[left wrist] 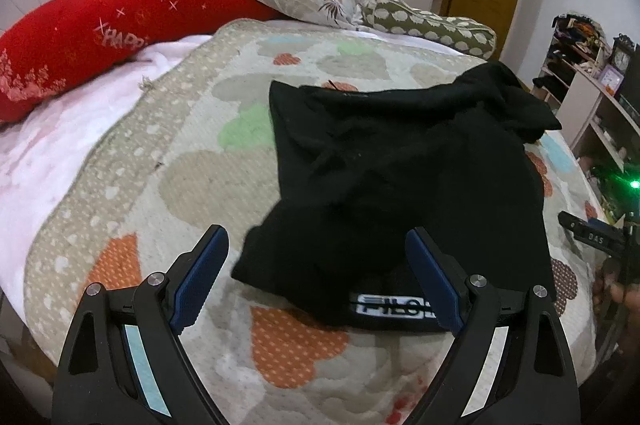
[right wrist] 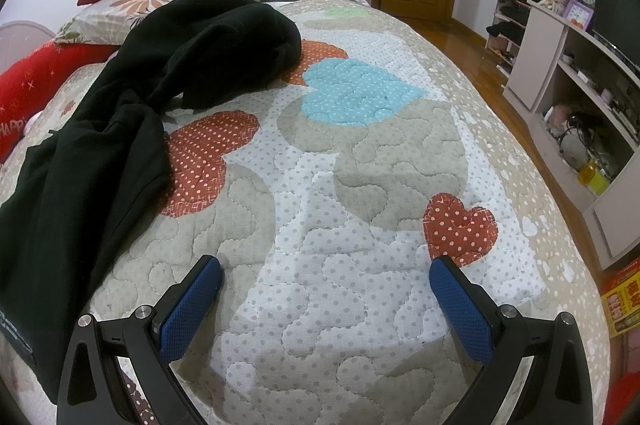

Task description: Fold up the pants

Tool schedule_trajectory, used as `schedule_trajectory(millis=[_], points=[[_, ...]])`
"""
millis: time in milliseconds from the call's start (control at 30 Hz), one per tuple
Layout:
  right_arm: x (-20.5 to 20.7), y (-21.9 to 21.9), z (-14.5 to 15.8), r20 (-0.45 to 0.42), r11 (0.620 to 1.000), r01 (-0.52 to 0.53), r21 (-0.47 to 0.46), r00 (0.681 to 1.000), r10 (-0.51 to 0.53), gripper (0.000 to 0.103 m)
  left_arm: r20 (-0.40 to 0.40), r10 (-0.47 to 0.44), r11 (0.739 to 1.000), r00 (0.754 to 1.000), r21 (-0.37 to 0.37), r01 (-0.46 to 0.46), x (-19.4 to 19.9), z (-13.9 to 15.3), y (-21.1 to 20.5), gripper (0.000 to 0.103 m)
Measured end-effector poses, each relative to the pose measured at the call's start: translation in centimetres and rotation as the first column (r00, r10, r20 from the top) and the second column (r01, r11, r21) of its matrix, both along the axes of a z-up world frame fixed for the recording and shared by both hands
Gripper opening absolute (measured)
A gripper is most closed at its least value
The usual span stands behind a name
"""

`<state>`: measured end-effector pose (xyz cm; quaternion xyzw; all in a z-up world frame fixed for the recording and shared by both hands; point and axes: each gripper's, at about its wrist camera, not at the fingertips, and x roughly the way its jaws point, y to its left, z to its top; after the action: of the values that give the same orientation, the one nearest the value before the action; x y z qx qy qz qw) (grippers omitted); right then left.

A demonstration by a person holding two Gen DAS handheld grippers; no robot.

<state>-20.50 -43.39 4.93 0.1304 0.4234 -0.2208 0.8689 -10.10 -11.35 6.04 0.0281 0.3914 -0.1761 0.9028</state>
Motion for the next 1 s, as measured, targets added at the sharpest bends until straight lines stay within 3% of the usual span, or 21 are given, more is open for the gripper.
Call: schedule_trajectory(millis=[367, 1000], points=[[0.0, 0.1, 0.0, 0.007, 1.000, -0.001, 0.006, 1.000, 0.001, 0.103, -0.051, 0.063, 0.998, 0.997, -0.005, -0.063, -0.2, -1.5, 1.2, 0.090], [0.2, 0.0, 0.2, -0.003, 1.000, 0.004, -0.005, 1.000, -0.004, 0.103, -0.130, 0.033, 0.999, 0.991, -0.035, -0.038, 1.8, -3.3, -0.2, 0.090]])
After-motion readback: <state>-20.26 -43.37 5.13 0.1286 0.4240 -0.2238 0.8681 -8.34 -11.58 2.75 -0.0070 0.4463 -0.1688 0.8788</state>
